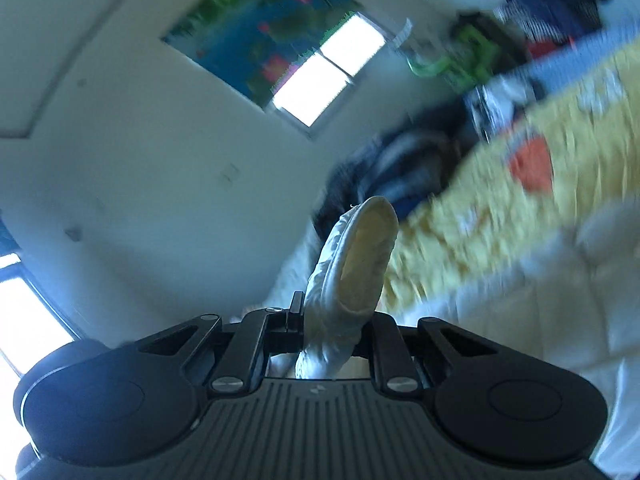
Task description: Fold small clothes
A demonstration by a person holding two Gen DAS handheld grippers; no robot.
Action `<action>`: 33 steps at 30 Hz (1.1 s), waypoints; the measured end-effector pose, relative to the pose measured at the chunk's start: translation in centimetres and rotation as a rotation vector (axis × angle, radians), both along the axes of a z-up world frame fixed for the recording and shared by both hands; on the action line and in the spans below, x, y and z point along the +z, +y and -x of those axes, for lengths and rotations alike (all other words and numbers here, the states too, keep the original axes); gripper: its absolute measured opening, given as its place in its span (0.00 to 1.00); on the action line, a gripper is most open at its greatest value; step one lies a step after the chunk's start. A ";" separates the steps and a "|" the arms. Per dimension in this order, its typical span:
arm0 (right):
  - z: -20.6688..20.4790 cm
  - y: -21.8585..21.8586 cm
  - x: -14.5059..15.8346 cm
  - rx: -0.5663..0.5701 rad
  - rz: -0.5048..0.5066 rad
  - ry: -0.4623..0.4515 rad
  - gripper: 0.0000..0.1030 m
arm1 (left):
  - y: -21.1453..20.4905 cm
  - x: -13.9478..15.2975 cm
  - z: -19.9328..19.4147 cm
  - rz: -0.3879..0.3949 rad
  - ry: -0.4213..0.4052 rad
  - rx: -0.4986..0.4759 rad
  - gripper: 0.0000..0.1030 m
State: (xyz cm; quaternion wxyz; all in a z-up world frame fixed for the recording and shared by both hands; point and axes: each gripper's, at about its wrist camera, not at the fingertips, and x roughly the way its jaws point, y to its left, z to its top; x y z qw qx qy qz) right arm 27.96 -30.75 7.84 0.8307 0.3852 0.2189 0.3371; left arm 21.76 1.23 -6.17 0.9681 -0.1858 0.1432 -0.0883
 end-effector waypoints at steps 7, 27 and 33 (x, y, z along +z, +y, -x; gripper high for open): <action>2.7 -7.1 -3.4 -0.155 0.013 0.062 0.17 | 0.3 -0.4 -0.9 0.014 0.067 0.031 0.99; 4.5 -9.9 -18.4 -0.222 -0.046 0.319 0.14 | 1.2 4.9 1.6 -0.034 -0.191 0.099 1.00; 4.7 -10.1 -18.8 -0.216 -0.052 0.317 0.14 | 2.5 5.2 -8.0 -0.098 0.036 0.112 1.00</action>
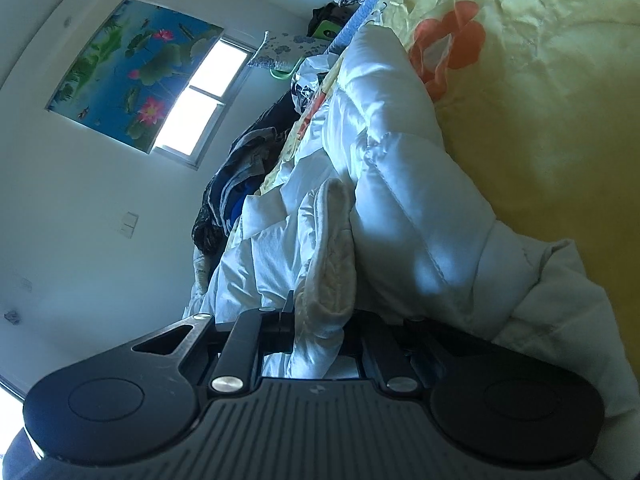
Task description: Fold small clothes
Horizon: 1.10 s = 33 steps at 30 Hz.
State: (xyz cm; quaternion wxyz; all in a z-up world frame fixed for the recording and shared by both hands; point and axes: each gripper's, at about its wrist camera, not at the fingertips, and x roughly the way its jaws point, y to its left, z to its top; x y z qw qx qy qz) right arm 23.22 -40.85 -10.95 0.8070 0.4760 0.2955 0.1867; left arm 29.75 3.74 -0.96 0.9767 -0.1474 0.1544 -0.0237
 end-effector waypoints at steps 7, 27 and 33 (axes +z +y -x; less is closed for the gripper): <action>0.0 0.2 0.3 0.018 0.007 -0.003 0.14 | 1.8 -5.3 -5.5 -0.022 0.303 0.003 1.00; 1.7 -0.1 2.2 0.030 0.091 0.027 0.35 | 1.6 -5.6 -5.9 -0.060 0.308 0.019 1.00; 5.3 -2.3 6.3 -0.185 0.208 -0.101 0.50 | 1.6 -5.6 -5.8 -0.056 0.306 0.020 1.00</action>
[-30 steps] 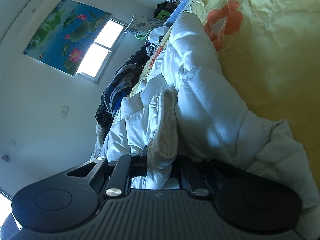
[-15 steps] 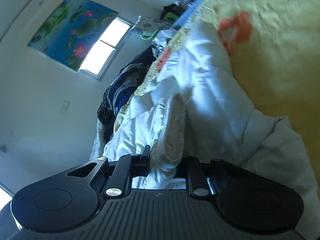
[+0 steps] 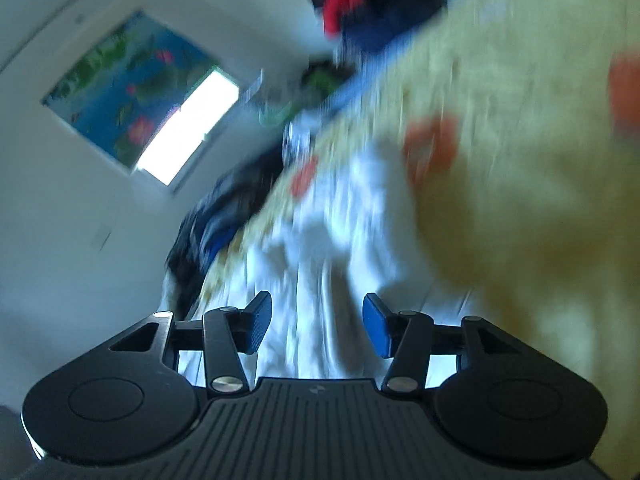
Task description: Fold small clothes
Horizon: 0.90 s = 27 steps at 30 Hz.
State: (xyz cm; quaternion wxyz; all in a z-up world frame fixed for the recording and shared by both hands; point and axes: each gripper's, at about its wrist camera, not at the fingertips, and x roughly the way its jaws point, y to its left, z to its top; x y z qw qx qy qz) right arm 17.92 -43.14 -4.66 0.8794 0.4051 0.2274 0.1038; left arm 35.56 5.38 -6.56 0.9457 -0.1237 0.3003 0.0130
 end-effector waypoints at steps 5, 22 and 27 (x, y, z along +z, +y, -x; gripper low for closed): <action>-1.6 2.6 3.6 0.086 0.179 -0.055 0.80 | 0.0 0.0 0.0 -0.001 0.000 0.000 1.00; -6.7 13.4 -0.5 0.345 0.665 0.014 0.91 | 0.1 0.0 0.0 0.004 -0.002 0.003 1.00; -7.0 14.3 -0.7 0.360 0.695 0.018 0.97 | -0.1 0.2 0.1 -0.012 -0.003 0.016 1.00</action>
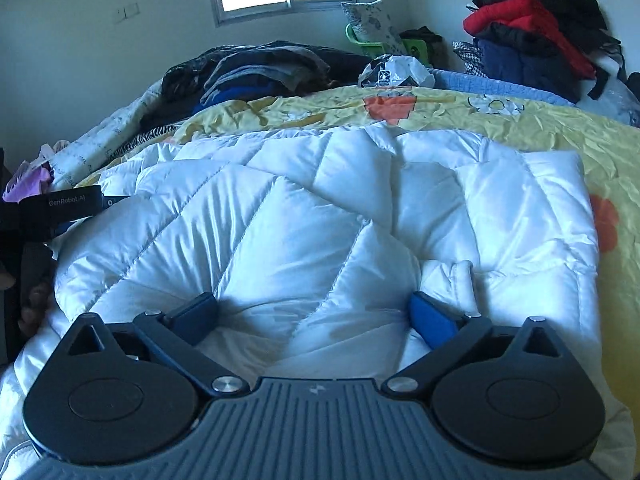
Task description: Fold small clothes
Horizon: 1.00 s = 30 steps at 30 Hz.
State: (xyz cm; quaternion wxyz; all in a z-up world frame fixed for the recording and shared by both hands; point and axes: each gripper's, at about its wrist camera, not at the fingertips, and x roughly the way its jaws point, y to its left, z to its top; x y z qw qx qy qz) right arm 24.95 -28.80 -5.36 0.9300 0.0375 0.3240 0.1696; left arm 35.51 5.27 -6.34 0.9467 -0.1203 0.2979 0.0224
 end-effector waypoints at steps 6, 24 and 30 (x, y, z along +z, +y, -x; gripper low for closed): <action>0.3 -0.5 0.1 -0.010 -0.040 -0.011 0.96 | -2.8 2.8 3.6 -0.057 -0.100 0.019 1.00; 0.0 0.8 -0.1 0.010 0.040 0.004 0.96 | -7.5 -0.2 2.3 -0.164 0.064 -0.209 1.00; 3.1 -0.6 1.8 -0.067 -0.002 -0.030 0.89 | -5.0 1.5 6.5 -0.095 -0.003 -0.144 1.00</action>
